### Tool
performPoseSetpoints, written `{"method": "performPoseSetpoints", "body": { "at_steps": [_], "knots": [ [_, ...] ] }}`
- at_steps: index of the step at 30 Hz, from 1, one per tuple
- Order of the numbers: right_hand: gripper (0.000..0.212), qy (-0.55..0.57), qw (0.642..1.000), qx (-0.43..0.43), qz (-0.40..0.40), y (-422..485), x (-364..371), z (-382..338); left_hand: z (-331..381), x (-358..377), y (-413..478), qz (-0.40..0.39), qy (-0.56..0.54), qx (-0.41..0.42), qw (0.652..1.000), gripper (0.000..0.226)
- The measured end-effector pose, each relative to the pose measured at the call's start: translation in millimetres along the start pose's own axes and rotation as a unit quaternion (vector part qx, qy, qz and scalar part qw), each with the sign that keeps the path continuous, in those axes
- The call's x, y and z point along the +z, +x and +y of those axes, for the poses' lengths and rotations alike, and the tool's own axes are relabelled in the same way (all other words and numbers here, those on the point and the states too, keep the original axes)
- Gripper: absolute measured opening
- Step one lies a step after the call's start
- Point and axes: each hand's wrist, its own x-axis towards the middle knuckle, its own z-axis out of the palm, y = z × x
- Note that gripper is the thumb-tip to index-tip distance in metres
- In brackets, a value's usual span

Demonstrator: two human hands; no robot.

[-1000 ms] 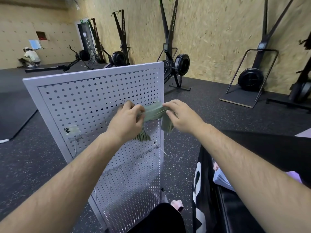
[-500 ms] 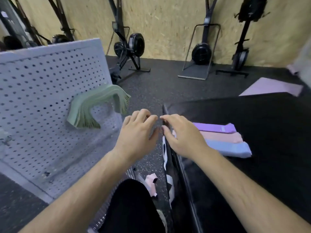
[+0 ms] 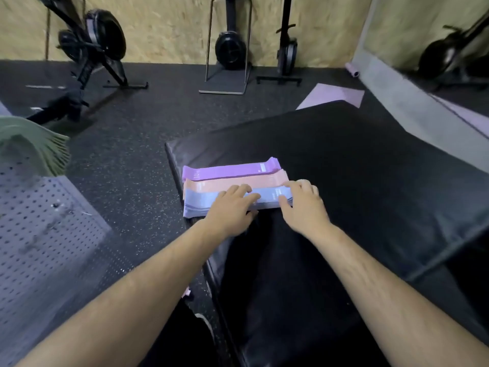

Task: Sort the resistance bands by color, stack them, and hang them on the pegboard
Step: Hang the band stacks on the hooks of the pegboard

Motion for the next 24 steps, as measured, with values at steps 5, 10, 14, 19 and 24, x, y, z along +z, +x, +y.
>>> {"method": "performPoseSetpoints", "body": {
  "at_steps": [5, 10, 14, 19, 24],
  "knots": [
    [0.064, 0.15, 0.97, 0.169, -0.094, 38.7, -5.0, 9.8, -4.0, 16.0, 6.6, 0.025, -0.011, -0.009, 1.0, 0.028],
    [0.032, 0.227, 0.932, 0.236, -0.157, 66.9, -12.5, 12.4, -6.8, 22.9, 7.2, 0.047, -0.019, -0.012, 0.999, 0.025],
    [0.027, 0.258, 0.913, 0.24, -0.206, 76.8, -17.6, 16.9, -8.6, 18.8, 11.4, 0.031, -0.041, -0.03, 0.998, 0.025],
    [0.024, 0.264, 0.919, 0.207, -0.208, 76.1, -14.4, 19.3, -1.6, 3.9, 34.6, -0.017, 0.0, -0.034, 0.999, 0.029],
    [0.021, 0.235, 0.95, 0.11, -0.173, 66.8, -18.4, 18.3, -1.9, -1.0, 60.9, -0.013, -0.005, -0.009, 1.0, 0.03]
  ]
}}
